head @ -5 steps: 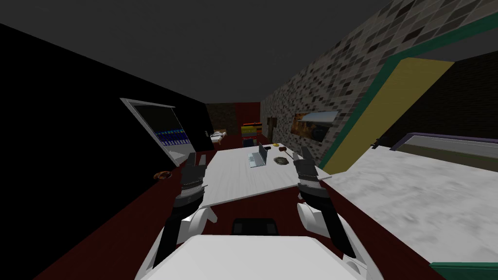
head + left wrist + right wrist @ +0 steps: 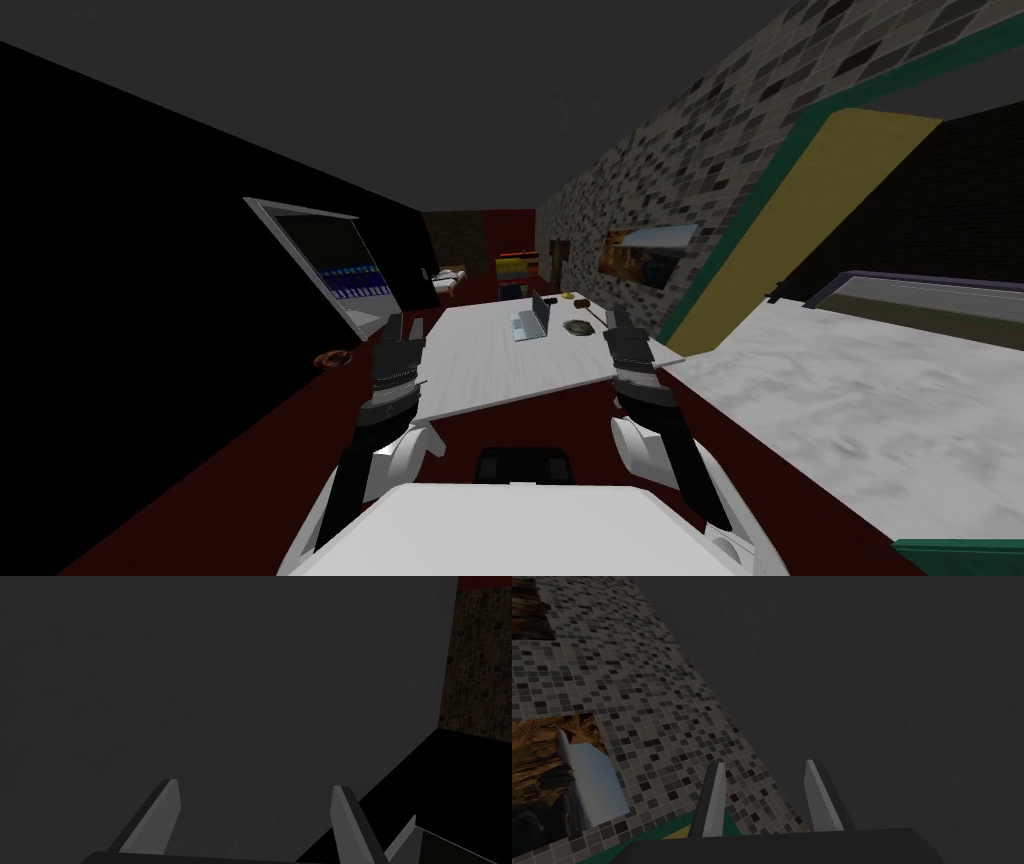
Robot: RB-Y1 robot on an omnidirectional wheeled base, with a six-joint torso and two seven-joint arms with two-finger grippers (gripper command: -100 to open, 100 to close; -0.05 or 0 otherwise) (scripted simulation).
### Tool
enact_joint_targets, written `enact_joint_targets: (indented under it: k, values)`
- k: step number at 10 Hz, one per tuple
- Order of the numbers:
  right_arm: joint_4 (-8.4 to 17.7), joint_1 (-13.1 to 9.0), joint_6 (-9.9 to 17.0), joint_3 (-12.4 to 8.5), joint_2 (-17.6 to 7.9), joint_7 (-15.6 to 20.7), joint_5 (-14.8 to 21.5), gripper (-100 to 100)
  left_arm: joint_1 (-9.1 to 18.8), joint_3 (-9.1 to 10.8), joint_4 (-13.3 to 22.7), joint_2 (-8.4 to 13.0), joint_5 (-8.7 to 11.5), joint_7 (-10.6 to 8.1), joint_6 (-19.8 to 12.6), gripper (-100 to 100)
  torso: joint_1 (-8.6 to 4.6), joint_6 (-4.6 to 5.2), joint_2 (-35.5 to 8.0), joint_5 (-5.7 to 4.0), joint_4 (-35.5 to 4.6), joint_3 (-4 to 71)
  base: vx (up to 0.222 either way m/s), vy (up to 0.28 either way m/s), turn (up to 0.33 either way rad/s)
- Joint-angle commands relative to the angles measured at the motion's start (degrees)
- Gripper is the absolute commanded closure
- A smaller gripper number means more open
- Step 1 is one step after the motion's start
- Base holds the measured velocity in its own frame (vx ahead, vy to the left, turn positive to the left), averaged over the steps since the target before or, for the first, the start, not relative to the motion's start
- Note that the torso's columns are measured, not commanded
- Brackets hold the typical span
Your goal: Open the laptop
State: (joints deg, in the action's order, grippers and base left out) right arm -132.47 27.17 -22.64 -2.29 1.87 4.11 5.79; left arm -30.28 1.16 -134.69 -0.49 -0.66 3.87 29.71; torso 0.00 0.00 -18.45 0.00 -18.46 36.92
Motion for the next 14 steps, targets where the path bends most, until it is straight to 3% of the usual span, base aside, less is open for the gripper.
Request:
enact_joint_targets:
  k: [1, 4, 5, 7, 14]
  values:
    - [0.0, 0.0, 0.0, 0.0, 0.0, 0.0, 0.0, 0, 0.0, 0.00, 0.0, 0.0, 0.0, 0.00, 0.0, 0, 0.00, 0.00, -4.2, 0.00, -4.2, 8.4, 0.000, 0.000, 0.000]
    - [0.0, 0.0, 0.0, 0.0, 0.0, 0.0, 0.0, 0, 0.0, 0.00, 0.0, 0.0, 0.0, 0.00, 0.0, 0, 0.00, 0.00, -16.9, 0.00, -16.9, 33.8, 0.000, 0.000, 0.000]
    - [0.6, -0.1, 0.4, -0.1, -2.4, 0.2, 0.5, -100, 0.0, 0.00, 0.0, 0.0, 0.0, 0.00, 0.0, 0, 0.00, 0.00, -21.2, 0.00, -21.1, 42.3, -0.032, -0.017, 0.062]
    - [1.8, -0.3, 1.4, -0.5, -5.8, 0.7, 1.8, -100, 0.0, 0.00, 0.0, 0.0, 0.0, 0.00, 0.0, 0, -0.08, 0.00, -23.8, -0.02, -23.6, 47.2, -0.078, -0.034, 0.072]
    - [10.3, -1.1, 8.3, -2.8, -14.9, 4.1, 10.4, -100, 0.0, 0.00, 0.0, 0.0, 0.0, 0.00, 0.0, 0, 0.01, 0.01, -23.8, 0.00, -23.8, 47.7, -0.079, -0.060, 0.141]
